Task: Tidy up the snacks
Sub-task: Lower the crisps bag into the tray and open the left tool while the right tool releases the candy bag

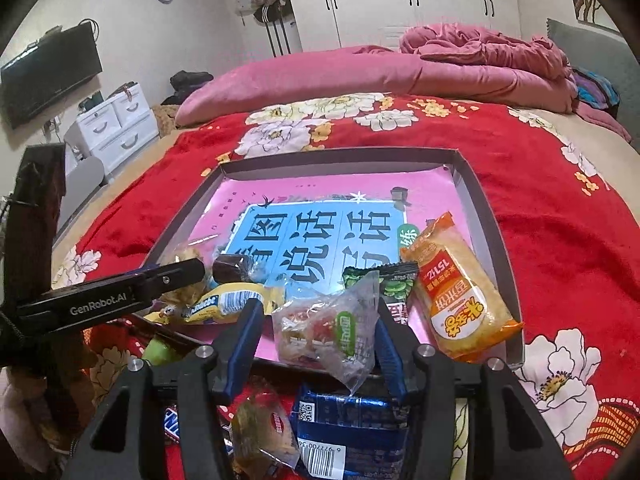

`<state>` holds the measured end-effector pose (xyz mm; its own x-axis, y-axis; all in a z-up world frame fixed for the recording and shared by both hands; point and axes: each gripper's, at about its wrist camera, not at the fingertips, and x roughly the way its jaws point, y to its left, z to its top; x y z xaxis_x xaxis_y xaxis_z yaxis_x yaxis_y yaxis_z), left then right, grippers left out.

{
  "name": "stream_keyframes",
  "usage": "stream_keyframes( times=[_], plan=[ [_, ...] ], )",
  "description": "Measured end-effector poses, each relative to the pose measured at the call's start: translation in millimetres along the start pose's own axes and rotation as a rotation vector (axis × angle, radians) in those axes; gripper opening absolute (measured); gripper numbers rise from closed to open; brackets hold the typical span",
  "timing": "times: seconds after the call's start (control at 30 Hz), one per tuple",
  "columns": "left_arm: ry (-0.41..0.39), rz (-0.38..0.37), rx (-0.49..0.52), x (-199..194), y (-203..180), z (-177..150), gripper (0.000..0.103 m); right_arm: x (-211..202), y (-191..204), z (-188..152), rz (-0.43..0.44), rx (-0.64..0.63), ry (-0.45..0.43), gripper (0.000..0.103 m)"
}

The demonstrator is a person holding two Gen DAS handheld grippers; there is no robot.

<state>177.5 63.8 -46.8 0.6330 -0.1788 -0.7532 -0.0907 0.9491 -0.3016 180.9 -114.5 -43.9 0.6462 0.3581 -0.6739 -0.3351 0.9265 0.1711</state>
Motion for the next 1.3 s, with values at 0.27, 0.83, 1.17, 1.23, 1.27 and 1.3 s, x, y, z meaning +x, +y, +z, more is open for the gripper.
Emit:
stream_keyframes(
  times=[0.27, 0.83, 1.17, 1.23, 1.27, 1.3],
  plan=[
    [0.0, 0.002, -0.008, 0.1, 1.5, 0.0, 0.045, -8.4, 5.9, -2.7, 0.034, -0.028, -0.011, 0.055],
    [-0.01, -0.003, -0.011, -5.2, 0.4, 1.9, 0.055, 4.3, 21.1, -3.5, 0.052, -0.047, 0.019, 0.066],
    [-0.031, 0.0, -0.008, -10.1, -2.6, 3.1, 0.057, 0.1, 18.8, -0.1, 0.005, -0.051, -0.01, 0.068],
    [-0.034, 0.002, -0.001, -10.9, -2.8, 3.2, 0.058, -2.1, 16.2, 0.5, 0.003, -0.046, -0.015, 0.068],
    [-0.036, 0.003, 0.001, -11.5, -2.8, 3.2, 0.058, -3.1, 15.0, 0.6, 0.001, -0.046, -0.017, 0.068],
    [-0.037, 0.002, 0.001, -11.8, -2.7, 3.4, 0.058, -3.5, 13.9, 0.6, -0.002, -0.046, -0.017, 0.068]
  ],
)
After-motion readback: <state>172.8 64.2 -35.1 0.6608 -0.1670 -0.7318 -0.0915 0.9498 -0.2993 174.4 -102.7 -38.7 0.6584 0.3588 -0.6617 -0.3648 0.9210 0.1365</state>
